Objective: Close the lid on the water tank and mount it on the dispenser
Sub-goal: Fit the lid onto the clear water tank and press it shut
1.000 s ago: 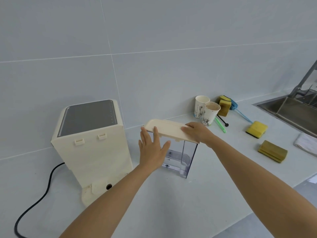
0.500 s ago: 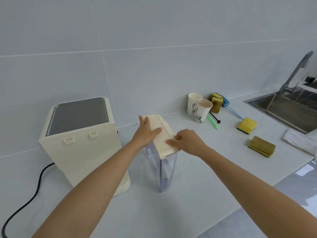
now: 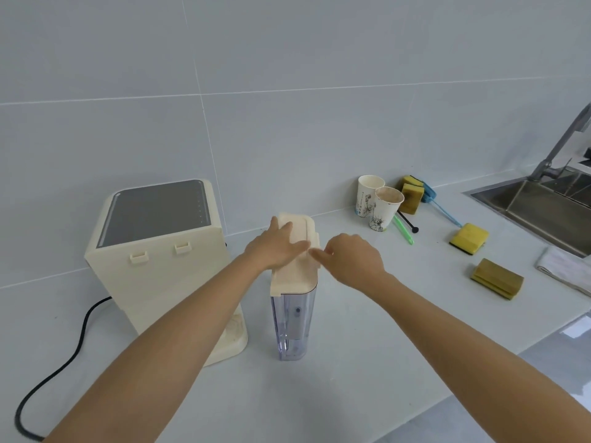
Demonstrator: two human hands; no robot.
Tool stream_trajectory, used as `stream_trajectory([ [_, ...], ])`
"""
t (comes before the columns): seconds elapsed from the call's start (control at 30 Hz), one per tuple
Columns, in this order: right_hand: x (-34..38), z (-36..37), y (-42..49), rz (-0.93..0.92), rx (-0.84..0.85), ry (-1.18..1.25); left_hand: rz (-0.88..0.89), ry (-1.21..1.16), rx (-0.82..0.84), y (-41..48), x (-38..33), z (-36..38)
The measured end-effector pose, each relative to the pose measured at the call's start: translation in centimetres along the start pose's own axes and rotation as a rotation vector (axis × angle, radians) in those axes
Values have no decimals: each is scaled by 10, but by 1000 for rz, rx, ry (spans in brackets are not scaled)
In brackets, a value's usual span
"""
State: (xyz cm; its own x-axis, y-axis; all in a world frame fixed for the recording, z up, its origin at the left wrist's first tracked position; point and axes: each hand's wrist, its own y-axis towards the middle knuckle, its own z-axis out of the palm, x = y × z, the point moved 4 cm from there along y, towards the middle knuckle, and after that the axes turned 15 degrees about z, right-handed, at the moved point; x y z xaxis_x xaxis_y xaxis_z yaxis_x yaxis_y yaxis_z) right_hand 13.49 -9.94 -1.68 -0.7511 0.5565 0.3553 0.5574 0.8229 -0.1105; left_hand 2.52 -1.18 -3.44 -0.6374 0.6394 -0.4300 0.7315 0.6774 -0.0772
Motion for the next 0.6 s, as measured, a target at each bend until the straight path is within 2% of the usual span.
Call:
stream_trajectory([
  [0.07,6,-10,10,-33,-50,66,29,109,-48,-10,-13,5],
  [0.17,22,-12,27,-158,51,182,130,239,-120,-27,-34,17],
  [0.37,58,12,55,-388,248,97,186,361,-88,-48,-42,37],
  [0.47,69,24,62,-394,332,41,176,390,-109,-51,-40,39],
  [0.6,76,31,69,-359,323,-2,148,421,-102,-52,-41,42],
])
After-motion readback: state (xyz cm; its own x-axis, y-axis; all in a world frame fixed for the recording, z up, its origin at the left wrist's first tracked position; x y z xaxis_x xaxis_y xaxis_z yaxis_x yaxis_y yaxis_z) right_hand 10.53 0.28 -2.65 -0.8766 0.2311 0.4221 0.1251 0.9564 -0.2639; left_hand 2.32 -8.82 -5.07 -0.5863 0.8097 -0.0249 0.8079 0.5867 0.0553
